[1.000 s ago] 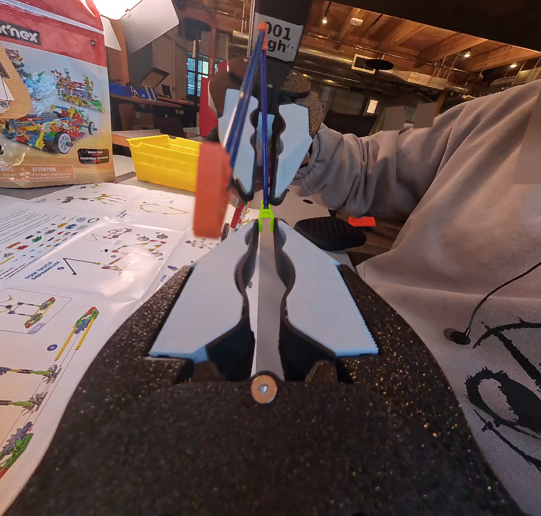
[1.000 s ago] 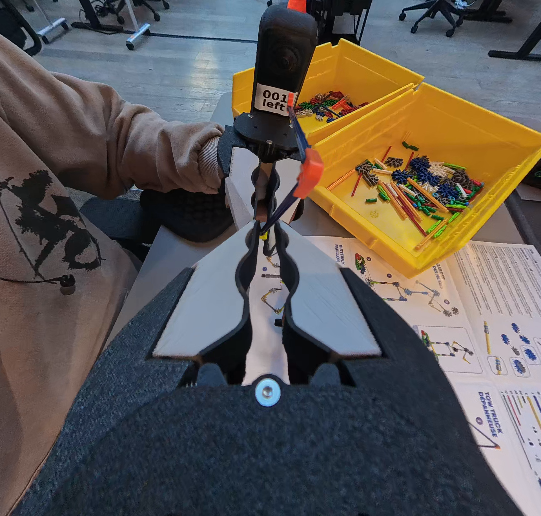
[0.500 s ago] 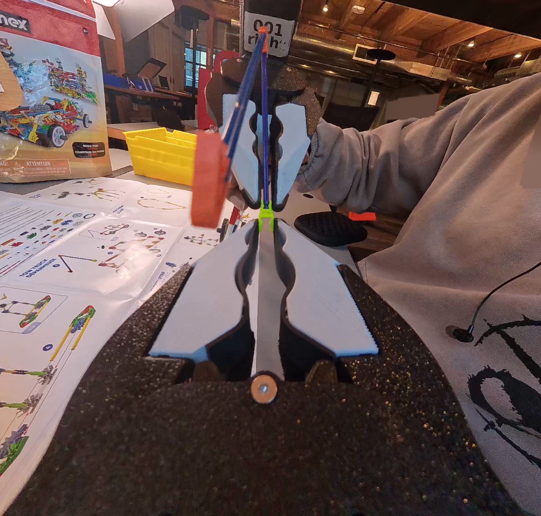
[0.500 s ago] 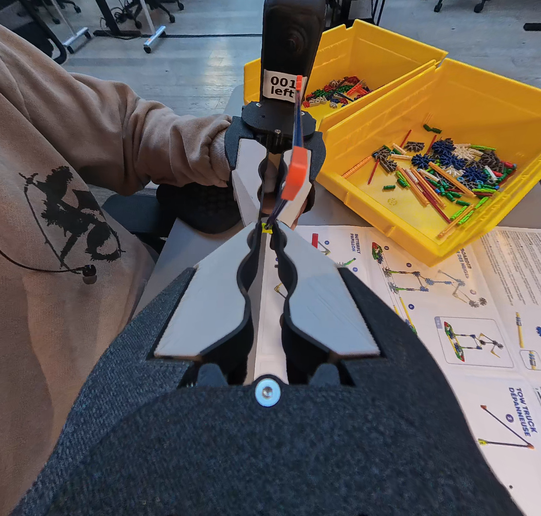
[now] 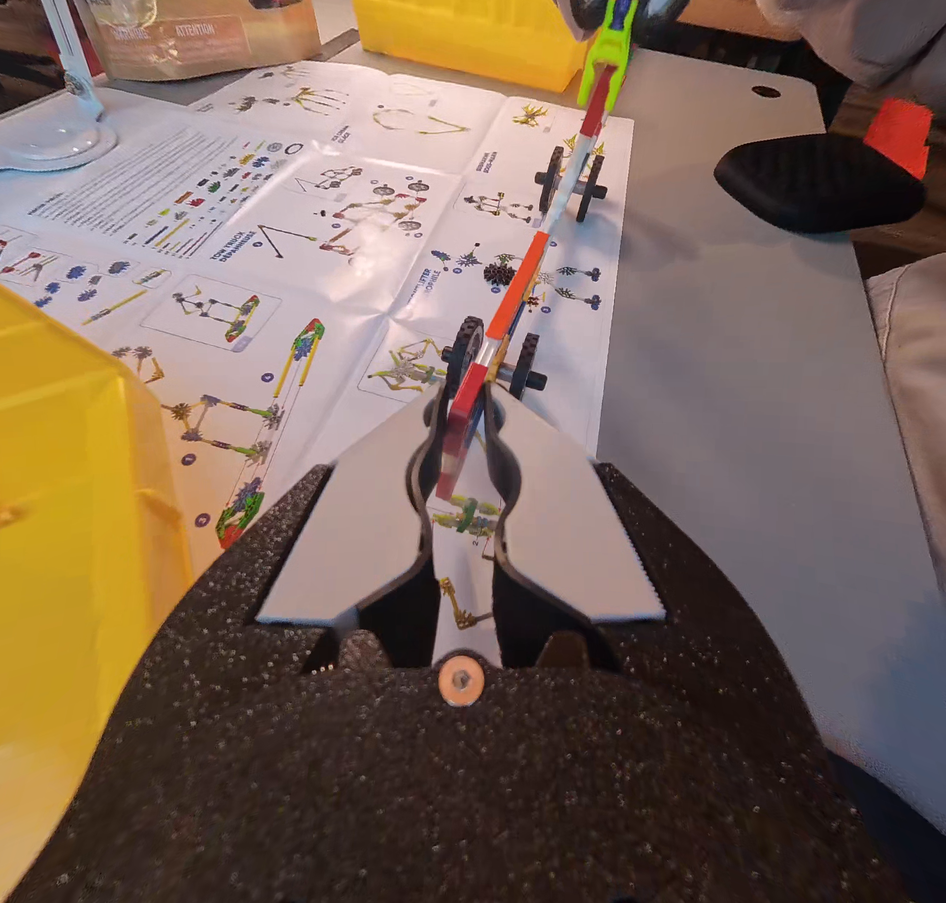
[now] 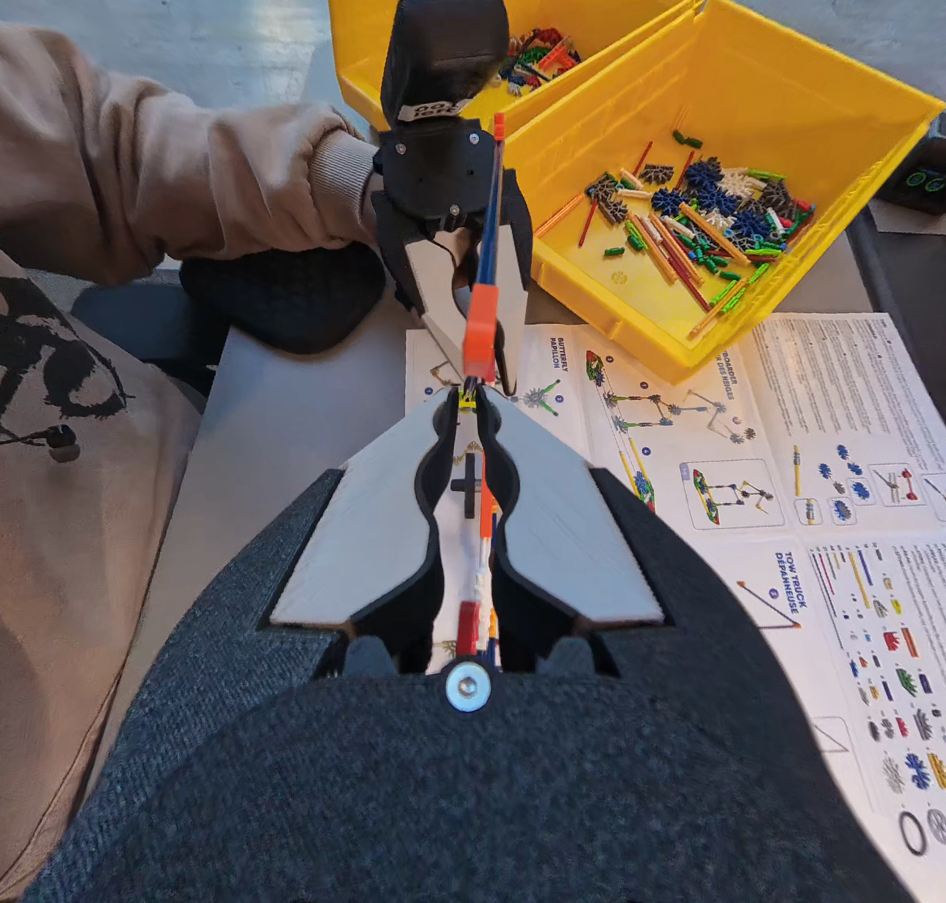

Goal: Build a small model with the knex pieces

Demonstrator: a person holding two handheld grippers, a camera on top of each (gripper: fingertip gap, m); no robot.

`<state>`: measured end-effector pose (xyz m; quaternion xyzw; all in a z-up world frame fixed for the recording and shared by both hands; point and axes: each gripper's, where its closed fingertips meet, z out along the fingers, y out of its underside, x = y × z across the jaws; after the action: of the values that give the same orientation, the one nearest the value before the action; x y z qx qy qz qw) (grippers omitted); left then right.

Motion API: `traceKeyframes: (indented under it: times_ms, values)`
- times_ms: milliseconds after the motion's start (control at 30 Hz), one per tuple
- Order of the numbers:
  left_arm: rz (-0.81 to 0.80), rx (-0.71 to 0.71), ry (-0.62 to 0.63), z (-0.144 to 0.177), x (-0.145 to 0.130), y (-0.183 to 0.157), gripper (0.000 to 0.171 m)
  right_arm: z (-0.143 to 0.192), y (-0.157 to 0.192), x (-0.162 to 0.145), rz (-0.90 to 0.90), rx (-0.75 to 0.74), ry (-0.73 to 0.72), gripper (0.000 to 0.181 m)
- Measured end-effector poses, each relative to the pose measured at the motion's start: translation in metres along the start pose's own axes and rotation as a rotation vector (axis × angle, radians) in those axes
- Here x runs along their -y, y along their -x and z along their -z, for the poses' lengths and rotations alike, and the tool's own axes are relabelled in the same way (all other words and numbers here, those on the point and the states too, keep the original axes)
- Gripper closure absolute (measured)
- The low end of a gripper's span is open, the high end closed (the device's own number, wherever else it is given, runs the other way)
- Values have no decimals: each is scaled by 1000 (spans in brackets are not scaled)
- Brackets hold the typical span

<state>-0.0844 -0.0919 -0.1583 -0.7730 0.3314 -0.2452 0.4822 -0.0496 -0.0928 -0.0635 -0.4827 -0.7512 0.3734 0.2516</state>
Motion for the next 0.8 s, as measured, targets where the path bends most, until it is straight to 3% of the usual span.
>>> traceKeyframes:
  times_ms: [133, 333, 633, 800]
  values:
    - [-21, -42, 7, -16, 7, -14, 165, -12, 4, -1, 83, 14, 72, 176]
    - [31, -73, -58, -30, 13, -21, 163, -33, -3, -35, 141, 93, 249, 176]
    - [67, -88, -55, -19, 8, -19, 154, -43, -2, -48, 74, 156, 249, 176]
    - [76, -99, -59, -16, 7, -17, 163, -46, -2, -47, 99, 123, 278, 176]
